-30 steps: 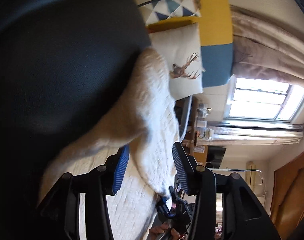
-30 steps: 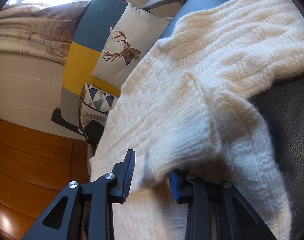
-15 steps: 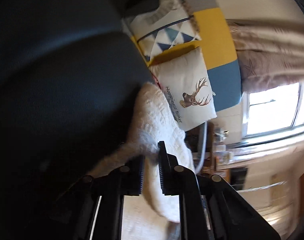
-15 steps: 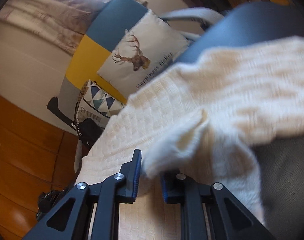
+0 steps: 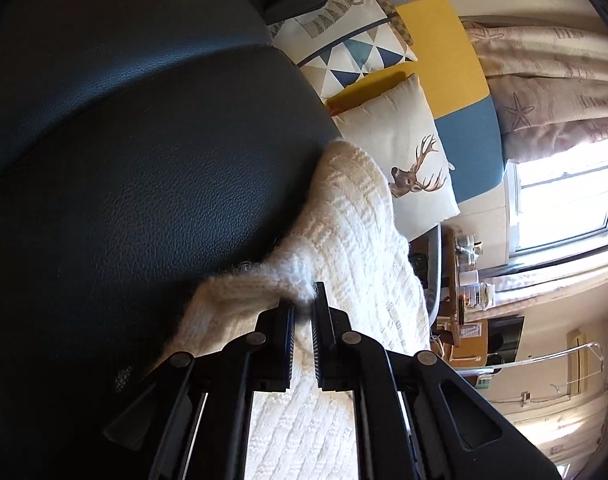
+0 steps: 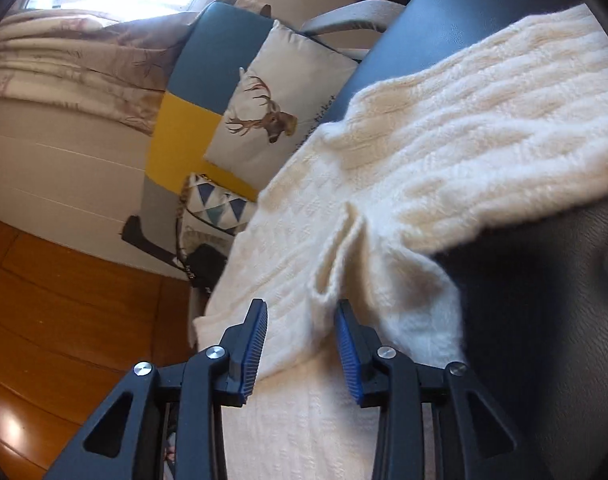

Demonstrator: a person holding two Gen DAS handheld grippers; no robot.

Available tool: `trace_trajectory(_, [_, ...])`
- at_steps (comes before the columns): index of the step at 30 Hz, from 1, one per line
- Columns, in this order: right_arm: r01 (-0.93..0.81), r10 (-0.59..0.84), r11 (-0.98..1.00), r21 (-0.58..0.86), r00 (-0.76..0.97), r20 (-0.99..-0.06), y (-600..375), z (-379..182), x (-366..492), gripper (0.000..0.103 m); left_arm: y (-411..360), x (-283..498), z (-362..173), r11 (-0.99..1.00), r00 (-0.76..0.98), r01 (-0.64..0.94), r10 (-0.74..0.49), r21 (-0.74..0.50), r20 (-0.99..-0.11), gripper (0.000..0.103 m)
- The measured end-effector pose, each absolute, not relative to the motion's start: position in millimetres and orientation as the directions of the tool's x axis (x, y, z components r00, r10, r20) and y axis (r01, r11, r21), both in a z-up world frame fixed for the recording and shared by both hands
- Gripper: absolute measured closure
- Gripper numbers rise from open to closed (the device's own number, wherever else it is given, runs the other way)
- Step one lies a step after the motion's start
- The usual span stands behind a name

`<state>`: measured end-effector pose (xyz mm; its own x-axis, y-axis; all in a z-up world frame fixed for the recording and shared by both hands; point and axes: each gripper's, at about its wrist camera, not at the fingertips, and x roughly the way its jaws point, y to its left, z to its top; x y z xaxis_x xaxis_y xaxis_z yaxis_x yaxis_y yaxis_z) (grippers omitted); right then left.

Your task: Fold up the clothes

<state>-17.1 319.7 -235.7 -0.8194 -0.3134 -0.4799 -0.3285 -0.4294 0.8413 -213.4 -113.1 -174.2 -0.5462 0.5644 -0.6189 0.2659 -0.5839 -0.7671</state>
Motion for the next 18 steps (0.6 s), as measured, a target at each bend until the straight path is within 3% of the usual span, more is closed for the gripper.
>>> trace_trajectory(11, [-0.342,-0.317,-0.561,0.754,-0.753,-0.577,292.1,-244.9,-45.3,0.067,-113.4,-214.3,-176.9,-0.578,-0.527,0.258,0.588,-0.775,-0.614,0.095])
trace_trajectory(14, [-0.327,-0.327,-0.454,0.829,-0.804,-0.497,298.4,-256.1,-43.0,0.067,-114.3,-214.8,-177.8,-0.577,-0.523,0.257,0.592,-0.775,-0.614,0.095])
trace_trajectory(18, [-0.267,-0.296,-0.541,0.797,-0.827,-0.478,292.7,-246.7,-47.5,0.067,-114.2,-216.8,-178.3,-0.583,-0.516,0.253,0.594,-0.772,-0.617,0.095])
